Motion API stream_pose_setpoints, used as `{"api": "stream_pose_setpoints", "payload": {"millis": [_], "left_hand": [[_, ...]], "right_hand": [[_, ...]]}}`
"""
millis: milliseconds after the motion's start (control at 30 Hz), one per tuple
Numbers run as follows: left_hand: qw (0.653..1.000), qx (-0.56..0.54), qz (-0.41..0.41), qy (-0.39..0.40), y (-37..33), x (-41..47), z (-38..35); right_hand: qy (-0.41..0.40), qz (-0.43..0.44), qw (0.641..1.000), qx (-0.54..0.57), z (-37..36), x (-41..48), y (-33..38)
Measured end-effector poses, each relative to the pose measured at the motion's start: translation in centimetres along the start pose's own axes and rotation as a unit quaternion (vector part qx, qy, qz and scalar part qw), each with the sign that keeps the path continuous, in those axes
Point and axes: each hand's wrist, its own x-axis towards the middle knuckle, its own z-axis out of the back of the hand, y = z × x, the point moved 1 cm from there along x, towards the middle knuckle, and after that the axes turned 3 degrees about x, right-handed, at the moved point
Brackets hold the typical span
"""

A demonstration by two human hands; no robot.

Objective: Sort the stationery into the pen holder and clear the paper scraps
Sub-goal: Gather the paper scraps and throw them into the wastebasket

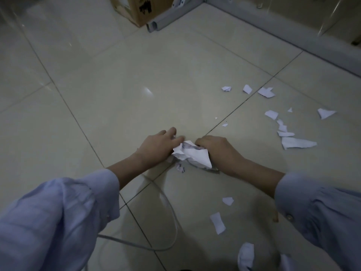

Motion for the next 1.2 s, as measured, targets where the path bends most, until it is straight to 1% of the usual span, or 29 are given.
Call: {"api": "stream_pose_setpoints", "payload": {"millis": [100, 200, 267, 433, 600, 667, 733, 833, 967, 1033, 1200], "left_hand": [[1.0, -0.008, 0.011, -0.021, 0.0, 0.9, 1.7], [0.997, -0.038, 0.014, -0.059, -0.3, 1.9, 3.3], [0.995, -0.049, 0.005, -0.081, -0.7, 2.7, 4.4], [0.988, -0.066, -0.042, -0.134, -3.5, 5.0, 7.4], [0.979, -0.085, -0.094, -0.161, -7.4, 7.3, 10.5], [0.973, -0.097, -0.115, -0.175, -9.3, 8.2, 11.9], [0.966, -0.112, -0.139, -0.187, -11.6, 9.0, 13.5], [0.958, -0.132, -0.169, -0.189, -14.8, 9.6, 15.6], [0.944, -0.141, -0.226, -0.195, -20.3, 10.6, 18.4], [0.931, -0.134, -0.268, -0.208, -23.3, 11.0, 20.1], [0.893, -0.138, -0.354, -0.241, -29.8, 12.2, 25.0]], "right_hand": [[-0.025, -0.032, 0.998, 0.045, 1.8, -0.7, -0.7], [-0.111, -0.06, 0.983, 0.132, 3.8, -1.4, -0.9], [-0.141, -0.092, 0.972, 0.163, 5.2, -1.8, -1.2], [-0.169, -0.159, 0.961, 0.154, 9.2, -4.7, -2.6], [-0.22, -0.217, 0.939, 0.148, 12.8, -8.3, -3.5], [-0.235, -0.255, 0.926, 0.151, 14.2, -10.1, -4.1], [-0.269, -0.288, 0.909, 0.135, 15.7, -12.2, -4.4], [-0.297, -0.342, 0.881, 0.138, 17.3, -14.9, -4.7], [-0.361, -0.405, 0.818, 0.189, 19.8, -19.9, -5.0], [-0.391, -0.421, 0.793, 0.204, 21.6, -22.7, -4.7], [-0.447, -0.425, 0.757, 0.216, 26.3, -28.6, -2.9]]}}
